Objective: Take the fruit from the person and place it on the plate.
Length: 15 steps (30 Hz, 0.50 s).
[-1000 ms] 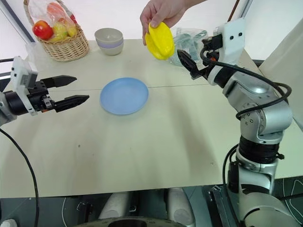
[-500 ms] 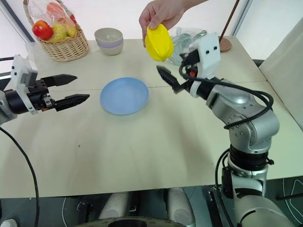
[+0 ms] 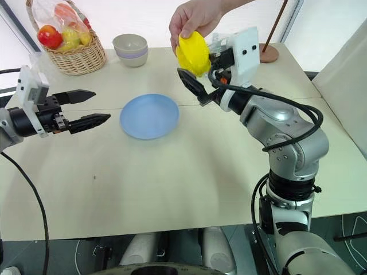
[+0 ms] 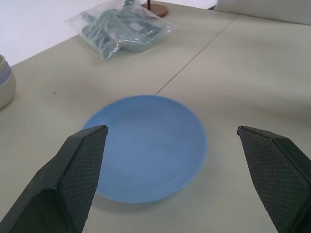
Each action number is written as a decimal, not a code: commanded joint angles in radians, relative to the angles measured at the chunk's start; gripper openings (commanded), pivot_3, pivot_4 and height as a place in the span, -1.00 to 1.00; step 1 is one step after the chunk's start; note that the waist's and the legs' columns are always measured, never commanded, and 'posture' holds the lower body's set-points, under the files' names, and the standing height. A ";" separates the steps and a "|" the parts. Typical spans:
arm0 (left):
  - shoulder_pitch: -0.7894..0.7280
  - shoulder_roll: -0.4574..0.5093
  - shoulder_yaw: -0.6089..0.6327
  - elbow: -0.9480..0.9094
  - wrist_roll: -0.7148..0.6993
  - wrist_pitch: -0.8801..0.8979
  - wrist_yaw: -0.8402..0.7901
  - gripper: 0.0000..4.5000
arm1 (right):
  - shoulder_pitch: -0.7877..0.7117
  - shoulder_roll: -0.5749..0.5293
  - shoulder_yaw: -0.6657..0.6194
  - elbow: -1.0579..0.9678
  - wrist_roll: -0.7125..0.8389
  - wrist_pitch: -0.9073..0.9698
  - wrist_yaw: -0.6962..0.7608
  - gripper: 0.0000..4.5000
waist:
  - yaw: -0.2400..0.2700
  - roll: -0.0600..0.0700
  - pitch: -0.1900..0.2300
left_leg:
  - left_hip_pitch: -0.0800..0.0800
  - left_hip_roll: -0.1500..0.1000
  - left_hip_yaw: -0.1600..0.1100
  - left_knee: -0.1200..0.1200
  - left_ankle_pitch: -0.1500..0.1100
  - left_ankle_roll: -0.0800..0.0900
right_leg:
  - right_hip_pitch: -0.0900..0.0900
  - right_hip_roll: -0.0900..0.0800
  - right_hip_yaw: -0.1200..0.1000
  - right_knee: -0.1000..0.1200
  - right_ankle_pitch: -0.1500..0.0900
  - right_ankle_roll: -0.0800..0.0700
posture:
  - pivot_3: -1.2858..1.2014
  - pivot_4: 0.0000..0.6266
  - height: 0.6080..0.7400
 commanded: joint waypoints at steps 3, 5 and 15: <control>-0.009 0.005 0.025 -0.023 -0.005 -0.013 0.004 0.99 | -0.036 0.022 0.017 0.012 -0.030 -0.067 -0.008 1.00 | -0.001 0.000 0.000 | 0.000 0.000 0.000 0.000 0.000 0.000 | 0.000 0.000 0.000 0.000 0.000 0.000 | 0.03 -0.52 1.00; -0.009 0.006 0.027 -0.025 -0.005 -0.013 0.005 0.99 | -0.038 0.029 0.028 0.024 -0.043 -0.083 -0.010 1.00 | -0.002 0.000 0.000 | 0.000 0.000 0.000 0.000 0.000 0.000 | 0.000 0.000 0.000 0.000 0.000 0.000 | 0.03 -0.52 1.00; 0.002 0.009 0.038 -0.036 -0.009 -0.009 0.011 1.00 | -0.036 0.051 0.056 0.074 -0.098 -0.147 -0.010 0.18 | -0.002 0.000 0.000 | 0.000 0.000 0.000 -0.001 0.000 0.000 | 0.000 0.000 0.000 0.000 0.000 0.000 | 0.03 -0.52 1.00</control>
